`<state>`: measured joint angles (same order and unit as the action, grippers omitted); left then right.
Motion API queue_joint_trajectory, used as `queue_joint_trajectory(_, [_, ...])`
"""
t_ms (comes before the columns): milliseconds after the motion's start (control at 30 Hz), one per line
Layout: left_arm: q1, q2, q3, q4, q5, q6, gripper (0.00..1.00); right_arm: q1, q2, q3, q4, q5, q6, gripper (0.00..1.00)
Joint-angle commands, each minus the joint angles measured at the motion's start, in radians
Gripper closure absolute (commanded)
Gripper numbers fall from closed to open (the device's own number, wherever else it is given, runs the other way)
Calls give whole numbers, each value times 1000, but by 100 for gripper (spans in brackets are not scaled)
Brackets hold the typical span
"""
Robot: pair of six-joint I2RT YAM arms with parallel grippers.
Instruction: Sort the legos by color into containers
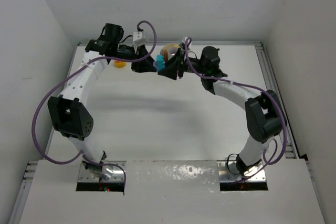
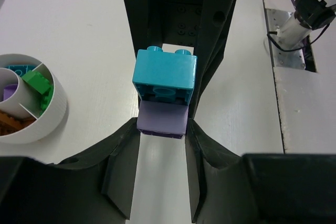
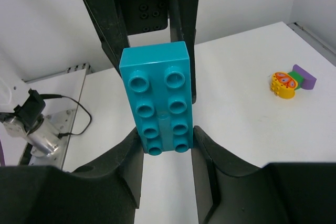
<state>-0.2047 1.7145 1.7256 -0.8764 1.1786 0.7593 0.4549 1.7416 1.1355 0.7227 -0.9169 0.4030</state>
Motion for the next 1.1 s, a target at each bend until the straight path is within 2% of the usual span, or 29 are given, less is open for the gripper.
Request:
queue_joint_trajectory(0, [-15, 4, 0, 30, 17, -5, 98, 10, -31, 18, 20, 1, -39, 100])
queue_joint_trajectory(100, [-12, -3, 2, 24, -43, 8, 100, -13, -31, 7, 3, 18, -36, 100])
queue_joint_trajectory(267, [-2, -12, -3, 37, -152, -8, 100, -110, -11, -42, 204, 24, 178, 100])
queue_joint_trajectory(367, [-1, -21, -24, 85, -232, -51, 100, -148, -24, -37, 169, 50, 163, 100])
queue_joint_trajectory(500, [-1, -23, -32, 132, -298, -100, 100, -171, -22, 4, 18, 84, 57, 100])
queue_joint_trajectory(600, [-1, -26, -43, 169, -347, -147, 100, -202, 2, 46, -139, 202, 40, 100])
queue_joint_trajectory(667, [-1, -30, -58, 186, -387, -166, 100, -208, 59, 114, -292, 395, 13, 100])
queue_joint_trajectory(700, [-1, -32, -64, 194, -401, -184, 100, -209, 94, 235, -486, 476, -6, 100])
queue_joint_trajectory(733, [-1, -32, -73, 212, -413, -193, 100, -209, 136, 310, -579, 540, -6, 100])
queue_joint_trajectory(767, [-1, -30, -77, 217, -428, -198, 100, -209, 219, 454, -657, 637, -18, 100])
queue_joint_trajectory(800, [-1, -29, -77, 220, -433, -202, 100, -208, 258, 508, -775, 671, -36, 100])
queue_joint_trajectory(867, [-1, -26, -78, 220, -442, -209, 100, -209, 336, 608, -847, 740, -35, 100])
queue_joint_trajectory(1067, [2, -15, -78, 208, -453, -199, 100, -208, 424, 661, -838, 788, -27, 100])
